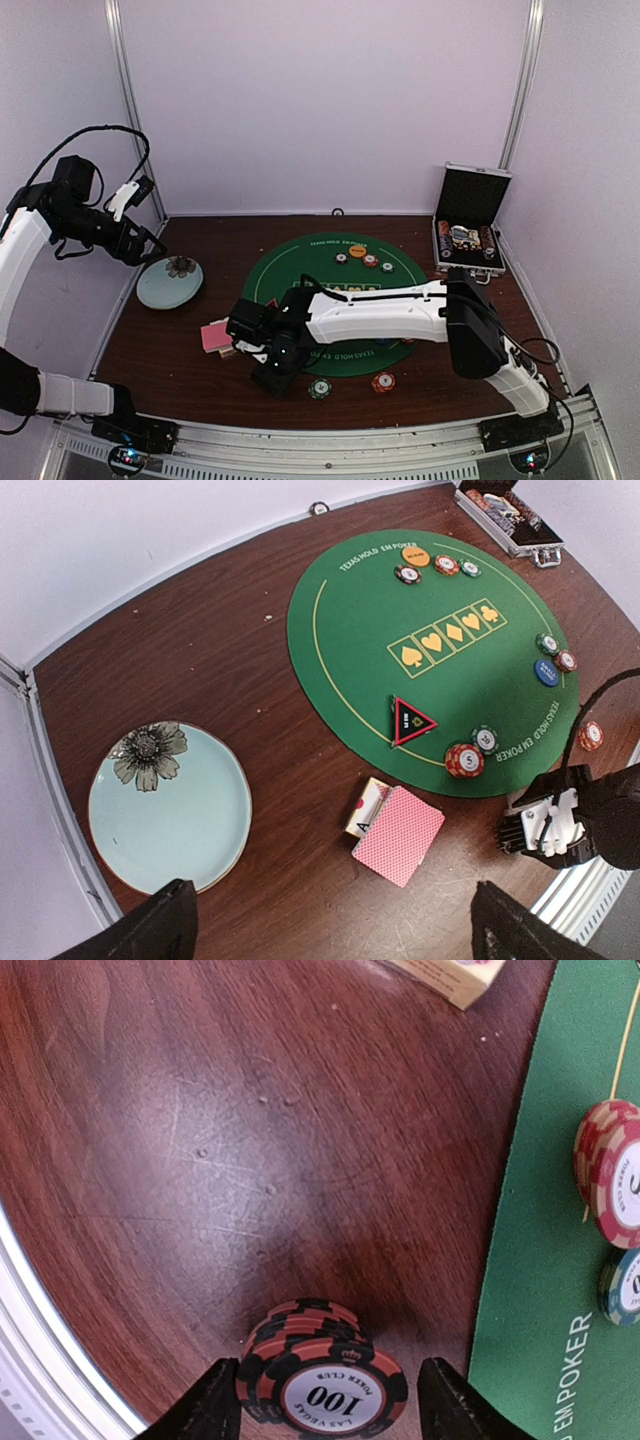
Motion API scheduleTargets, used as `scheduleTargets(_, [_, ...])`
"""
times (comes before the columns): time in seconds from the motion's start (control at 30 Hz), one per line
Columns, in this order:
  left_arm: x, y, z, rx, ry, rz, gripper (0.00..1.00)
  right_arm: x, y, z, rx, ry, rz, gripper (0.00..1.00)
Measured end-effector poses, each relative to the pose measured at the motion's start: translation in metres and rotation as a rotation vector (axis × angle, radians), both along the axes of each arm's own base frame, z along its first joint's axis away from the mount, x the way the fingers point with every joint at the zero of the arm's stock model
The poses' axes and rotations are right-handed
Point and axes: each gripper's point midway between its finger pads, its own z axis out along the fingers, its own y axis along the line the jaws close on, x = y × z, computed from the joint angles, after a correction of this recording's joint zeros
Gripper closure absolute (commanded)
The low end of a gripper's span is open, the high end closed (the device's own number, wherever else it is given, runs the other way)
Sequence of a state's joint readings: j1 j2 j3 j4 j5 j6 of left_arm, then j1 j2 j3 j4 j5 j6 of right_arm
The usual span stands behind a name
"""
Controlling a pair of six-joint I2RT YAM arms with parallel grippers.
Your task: Distribute texas hold em gaming equipment
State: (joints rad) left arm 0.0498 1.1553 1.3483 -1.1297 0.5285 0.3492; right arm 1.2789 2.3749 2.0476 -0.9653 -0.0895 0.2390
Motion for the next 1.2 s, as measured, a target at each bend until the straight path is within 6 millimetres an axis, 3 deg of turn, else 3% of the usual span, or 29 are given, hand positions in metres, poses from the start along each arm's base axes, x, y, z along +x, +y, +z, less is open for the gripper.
scheduleTargets(0.23, [0.000,0.000,0.000,0.000,0.000,0.000,0.02,0.001,0.002,0.001,0.006,0.000,-0.004,0.48])
scheduleTargets(0.5, [0.000,0.000,0.000,0.000,0.000,0.000,0.02,0.001,0.003,0.001,0.007,-0.001,-0.004,0.63])
scheduleTargets(0.87, [0.000,0.000,0.000,0.000,0.000,0.000,0.02,0.002,0.006,0.008,0.021,-0.004,-0.007,0.58])
scheduleTargets(1.2, [0.000,0.000,0.000,0.000,0.000,0.000,0.03,0.002,0.007,0.010,0.025,-0.002,-0.006,0.60])
